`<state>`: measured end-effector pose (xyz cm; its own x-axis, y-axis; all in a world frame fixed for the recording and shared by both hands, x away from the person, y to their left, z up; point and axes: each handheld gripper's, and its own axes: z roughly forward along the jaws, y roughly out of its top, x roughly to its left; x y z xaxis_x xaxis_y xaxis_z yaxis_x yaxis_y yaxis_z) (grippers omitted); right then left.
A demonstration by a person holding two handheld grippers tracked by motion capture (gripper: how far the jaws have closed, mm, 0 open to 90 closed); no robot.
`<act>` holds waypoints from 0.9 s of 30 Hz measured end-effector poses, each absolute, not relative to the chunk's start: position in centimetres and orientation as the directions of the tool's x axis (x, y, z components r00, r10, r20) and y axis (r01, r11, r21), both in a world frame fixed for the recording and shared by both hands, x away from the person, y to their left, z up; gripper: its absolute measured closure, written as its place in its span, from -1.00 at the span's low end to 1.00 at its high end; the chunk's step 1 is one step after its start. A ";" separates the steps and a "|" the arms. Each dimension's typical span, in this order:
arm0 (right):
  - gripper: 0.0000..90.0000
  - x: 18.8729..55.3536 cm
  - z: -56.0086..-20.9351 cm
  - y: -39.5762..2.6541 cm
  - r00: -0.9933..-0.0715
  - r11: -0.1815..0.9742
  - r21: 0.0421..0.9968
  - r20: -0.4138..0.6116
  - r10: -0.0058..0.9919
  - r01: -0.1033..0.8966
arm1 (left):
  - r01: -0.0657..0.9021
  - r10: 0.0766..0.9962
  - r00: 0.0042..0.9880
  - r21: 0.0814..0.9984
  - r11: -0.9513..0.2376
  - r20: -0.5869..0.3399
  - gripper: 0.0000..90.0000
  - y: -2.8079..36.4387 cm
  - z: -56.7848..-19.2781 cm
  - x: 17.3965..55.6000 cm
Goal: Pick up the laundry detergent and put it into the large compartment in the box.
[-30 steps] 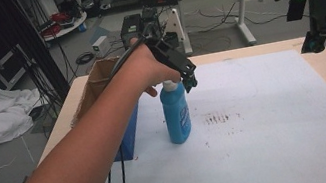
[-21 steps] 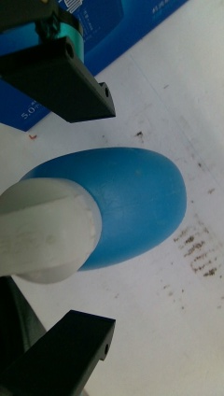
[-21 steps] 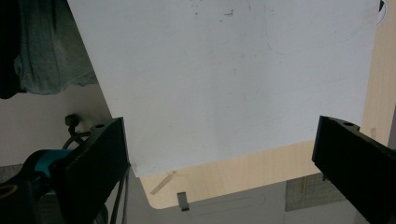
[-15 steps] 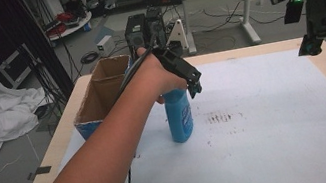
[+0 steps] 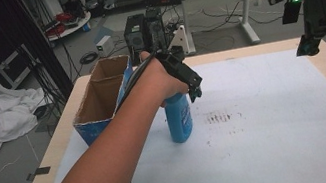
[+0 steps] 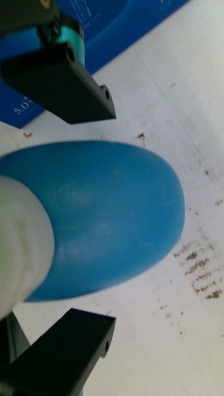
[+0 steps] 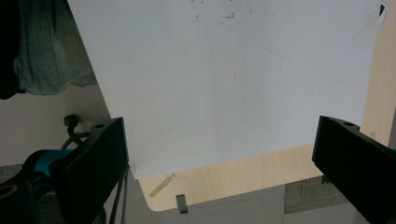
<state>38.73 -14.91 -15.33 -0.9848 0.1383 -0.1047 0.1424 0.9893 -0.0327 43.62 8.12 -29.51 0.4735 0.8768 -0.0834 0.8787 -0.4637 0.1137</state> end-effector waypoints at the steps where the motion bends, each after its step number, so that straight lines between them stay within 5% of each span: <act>1: -0.94 38.8 -15.4 -14.9 -0.986 0.990 -0.031 -0.105 0.132 0.136 | 0.880 0.878 0.471 0.110 -0.461 -0.083 -0.88 8.0 -29.5 43.6; 27: -0.94 38.8 -15.6 -14.5 -0.986 0.990 -0.038 -0.104 0.132 0.137 | 0.877 0.875 0.478 0.107 -0.469 -0.083 -0.54 7.8 -29.8 43.6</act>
